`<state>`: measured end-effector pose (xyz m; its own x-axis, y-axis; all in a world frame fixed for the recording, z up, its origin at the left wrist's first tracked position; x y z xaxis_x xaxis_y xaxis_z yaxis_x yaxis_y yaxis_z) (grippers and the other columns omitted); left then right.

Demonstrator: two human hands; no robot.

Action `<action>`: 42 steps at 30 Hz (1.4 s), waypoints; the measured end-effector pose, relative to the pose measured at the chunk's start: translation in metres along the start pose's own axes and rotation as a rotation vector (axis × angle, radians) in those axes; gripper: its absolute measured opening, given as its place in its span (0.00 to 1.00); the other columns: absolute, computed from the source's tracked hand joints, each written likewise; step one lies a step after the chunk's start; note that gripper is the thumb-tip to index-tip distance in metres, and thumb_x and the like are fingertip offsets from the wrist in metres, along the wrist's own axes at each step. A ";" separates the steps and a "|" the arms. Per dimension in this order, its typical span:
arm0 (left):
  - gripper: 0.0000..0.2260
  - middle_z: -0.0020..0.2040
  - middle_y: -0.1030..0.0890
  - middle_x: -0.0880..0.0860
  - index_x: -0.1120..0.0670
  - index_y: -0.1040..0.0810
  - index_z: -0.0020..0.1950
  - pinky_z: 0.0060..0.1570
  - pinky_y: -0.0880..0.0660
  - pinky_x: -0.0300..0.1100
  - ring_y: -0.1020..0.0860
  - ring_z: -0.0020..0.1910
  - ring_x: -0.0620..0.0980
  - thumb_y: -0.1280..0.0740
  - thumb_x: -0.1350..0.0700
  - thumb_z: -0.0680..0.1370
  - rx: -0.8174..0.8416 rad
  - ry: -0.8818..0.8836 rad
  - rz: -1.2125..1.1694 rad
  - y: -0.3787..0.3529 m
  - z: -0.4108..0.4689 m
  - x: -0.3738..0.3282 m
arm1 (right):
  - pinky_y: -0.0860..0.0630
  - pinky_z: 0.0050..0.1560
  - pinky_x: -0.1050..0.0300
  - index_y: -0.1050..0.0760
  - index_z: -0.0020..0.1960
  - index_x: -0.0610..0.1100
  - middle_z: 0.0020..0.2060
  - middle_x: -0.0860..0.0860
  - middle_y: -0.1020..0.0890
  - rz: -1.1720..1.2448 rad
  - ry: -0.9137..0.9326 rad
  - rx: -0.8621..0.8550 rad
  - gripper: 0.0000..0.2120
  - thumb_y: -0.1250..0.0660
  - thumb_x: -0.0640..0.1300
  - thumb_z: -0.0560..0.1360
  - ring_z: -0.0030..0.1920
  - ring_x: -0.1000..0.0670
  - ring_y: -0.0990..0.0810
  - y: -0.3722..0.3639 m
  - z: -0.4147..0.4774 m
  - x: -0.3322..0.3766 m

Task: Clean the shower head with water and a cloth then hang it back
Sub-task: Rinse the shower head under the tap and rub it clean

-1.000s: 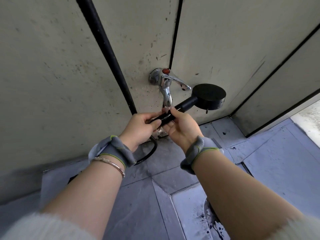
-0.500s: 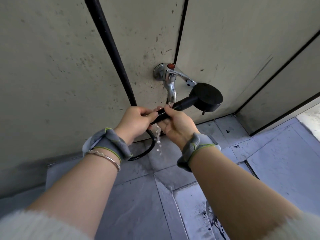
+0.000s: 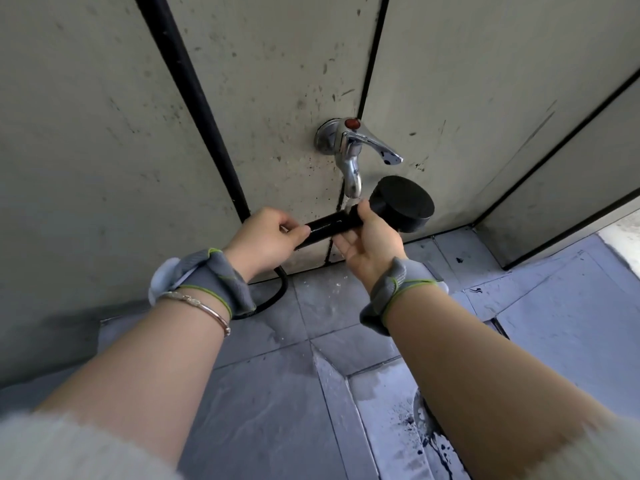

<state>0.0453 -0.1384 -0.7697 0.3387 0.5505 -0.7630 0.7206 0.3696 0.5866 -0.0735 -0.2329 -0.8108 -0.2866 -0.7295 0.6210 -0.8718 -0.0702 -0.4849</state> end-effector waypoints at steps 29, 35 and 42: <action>0.09 0.47 0.18 0.60 0.59 0.20 0.50 0.42 0.32 0.39 0.21 0.48 0.58 0.31 0.56 0.73 0.094 -0.046 0.247 -0.030 -0.013 -0.003 | 0.27 0.55 0.48 0.23 0.49 0.41 0.49 0.45 0.19 -0.815 -0.467 0.201 0.16 0.38 0.54 0.75 0.54 0.44 0.21 0.050 -0.027 -0.032; 0.09 0.43 0.20 0.58 0.59 0.20 0.51 0.41 0.33 0.39 0.24 0.41 0.53 0.31 0.57 0.73 0.074 0.048 0.228 -0.010 -0.014 0.015 | 0.22 0.40 0.53 0.29 0.50 0.43 0.36 0.48 0.21 -0.341 -0.265 0.150 0.06 0.38 0.45 0.77 0.34 0.51 0.20 0.037 -0.013 -0.011; 0.13 0.44 0.20 0.57 0.57 0.22 0.55 0.42 0.29 0.41 0.23 0.41 0.53 0.30 0.56 0.72 0.086 0.047 0.112 -0.010 -0.014 0.020 | 0.24 0.41 0.57 0.33 0.66 0.45 0.36 0.47 0.22 -0.328 -0.127 0.129 0.18 0.41 0.36 0.77 0.33 0.51 0.22 0.025 -0.008 -0.006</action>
<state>0.0364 -0.1211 -0.7872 0.3926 0.6200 -0.6793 0.7296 0.2397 0.6405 -0.0966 -0.2252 -0.8212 0.0585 -0.7322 0.6786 -0.8494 -0.3936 -0.3515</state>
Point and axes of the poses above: each hand's wrist, its own z-axis towards the middle knuckle, its own y-axis out of the back of the hand, x = y × z, the point moved 8 cm from there along z, towards the middle knuckle
